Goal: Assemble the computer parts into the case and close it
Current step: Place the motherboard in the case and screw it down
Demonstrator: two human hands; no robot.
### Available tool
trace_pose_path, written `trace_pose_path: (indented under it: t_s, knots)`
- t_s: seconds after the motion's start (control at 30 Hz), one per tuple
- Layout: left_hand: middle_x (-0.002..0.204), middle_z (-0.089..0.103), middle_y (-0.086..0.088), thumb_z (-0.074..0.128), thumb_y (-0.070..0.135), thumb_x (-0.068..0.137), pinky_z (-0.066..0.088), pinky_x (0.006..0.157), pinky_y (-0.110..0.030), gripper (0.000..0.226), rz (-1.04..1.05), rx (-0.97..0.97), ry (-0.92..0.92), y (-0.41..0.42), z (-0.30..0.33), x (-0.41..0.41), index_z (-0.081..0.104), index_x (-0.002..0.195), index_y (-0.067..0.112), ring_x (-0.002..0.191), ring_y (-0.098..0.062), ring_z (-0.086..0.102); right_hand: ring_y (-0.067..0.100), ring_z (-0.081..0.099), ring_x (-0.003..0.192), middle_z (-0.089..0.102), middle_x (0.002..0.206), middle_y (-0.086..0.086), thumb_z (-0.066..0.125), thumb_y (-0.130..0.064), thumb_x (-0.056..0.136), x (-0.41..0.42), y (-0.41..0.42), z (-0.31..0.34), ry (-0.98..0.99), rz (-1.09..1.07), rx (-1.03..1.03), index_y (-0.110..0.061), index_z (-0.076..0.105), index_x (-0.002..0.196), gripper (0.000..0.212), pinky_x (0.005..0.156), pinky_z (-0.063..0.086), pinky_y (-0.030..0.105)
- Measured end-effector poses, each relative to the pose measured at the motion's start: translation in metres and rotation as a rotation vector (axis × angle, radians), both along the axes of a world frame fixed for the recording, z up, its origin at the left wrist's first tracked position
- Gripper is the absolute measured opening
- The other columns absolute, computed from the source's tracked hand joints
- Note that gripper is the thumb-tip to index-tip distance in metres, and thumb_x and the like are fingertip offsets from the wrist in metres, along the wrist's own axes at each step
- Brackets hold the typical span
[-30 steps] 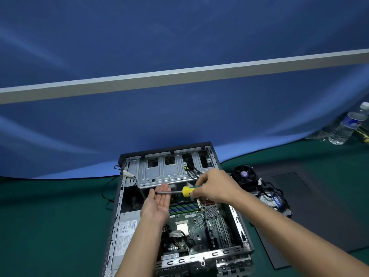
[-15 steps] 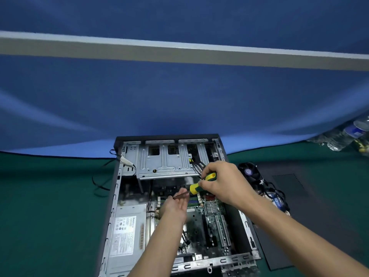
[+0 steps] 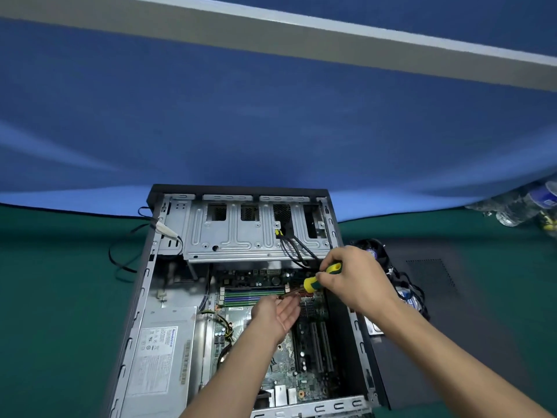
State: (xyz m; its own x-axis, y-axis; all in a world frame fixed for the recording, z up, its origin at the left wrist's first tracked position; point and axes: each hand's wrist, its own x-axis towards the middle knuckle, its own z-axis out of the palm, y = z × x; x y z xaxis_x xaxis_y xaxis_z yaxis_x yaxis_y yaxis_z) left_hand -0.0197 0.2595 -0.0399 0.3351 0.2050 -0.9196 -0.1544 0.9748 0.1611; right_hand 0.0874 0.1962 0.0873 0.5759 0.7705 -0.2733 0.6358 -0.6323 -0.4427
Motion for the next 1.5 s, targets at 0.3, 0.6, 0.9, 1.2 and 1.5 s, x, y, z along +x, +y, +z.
trace_pose_path:
  t_s: [0.3, 0.6, 0.9, 1.2, 1.5]
  knots:
    - [0.126, 0.059, -0.019, 0.033, 0.015, 0.102, 0.055, 0.058, -0.036, 0.037, 0.022, -0.049, -0.034, -0.005, -0.011, 0.009, 0.042, 0.135, -0.002, 0.104, -0.029, 0.062, 0.002, 0.048, 0.063, 0.048, 0.081, -0.013, 0.070, -0.027, 0.079, 0.000, -0.006, -0.007, -0.040, 0.012, -0.012, -0.028, 0.058, 0.073, 0.013, 0.050, 0.028, 0.012]
    - [0.081, 0.070, -0.014, 0.029, 0.019, 0.101, 0.051, 0.052, -0.032, 0.037, -0.199, 0.014, -0.019, -0.010, -0.003, 0.005, 0.058, 0.103, -0.004, 0.059, -0.022, 0.064, 0.005, 0.049, 0.068, 0.051, 0.078, -0.014, 0.070, -0.027, 0.076, 0.003, -0.013, -0.006, -0.076, -0.003, -0.001, -0.029, 0.059, 0.071, 0.013, 0.053, 0.029, 0.018]
    - [0.078, 0.068, -0.011, 0.041, 0.006, 0.093, 0.046, 0.044, -0.026, 0.022, -0.343, 0.339, 0.362, -0.001, -0.012, -0.008, 0.061, 0.086, -0.001, 0.053, -0.021, 0.059, 0.011, 0.052, 0.070, 0.053, 0.086, -0.009, 0.068, -0.029, 0.078, 0.004, -0.014, -0.008, -0.108, 0.028, -0.080, -0.030, 0.058, 0.077, 0.010, 0.052, 0.030, 0.021]
    - [0.089, 0.064, -0.013, 0.045, 0.004, 0.096, 0.040, 0.043, -0.022, 0.021, -0.360, 0.490, 0.450, 0.001, -0.017, -0.007, 0.066, 0.093, 0.004, 0.049, -0.020, 0.051, 0.014, 0.055, 0.070, 0.057, 0.087, -0.006, 0.069, -0.029, 0.080, 0.003, -0.007, -0.019, -0.098, 0.035, -0.090, -0.026, 0.061, 0.080, 0.009, 0.060, 0.035, 0.024]
    - [0.075, 0.057, -0.007, 0.046, 0.000, 0.095, 0.044, 0.048, -0.025, 0.019, -0.430, 0.524, 0.474, 0.002, -0.019, -0.005, 0.065, 0.095, 0.000, 0.055, -0.020, 0.051, 0.018, 0.056, 0.077, 0.055, 0.092, -0.004, 0.067, -0.028, 0.082, 0.002, -0.003, -0.021, -0.081, 0.020, -0.103, -0.024, 0.062, 0.084, 0.007, 0.066, 0.041, 0.028]
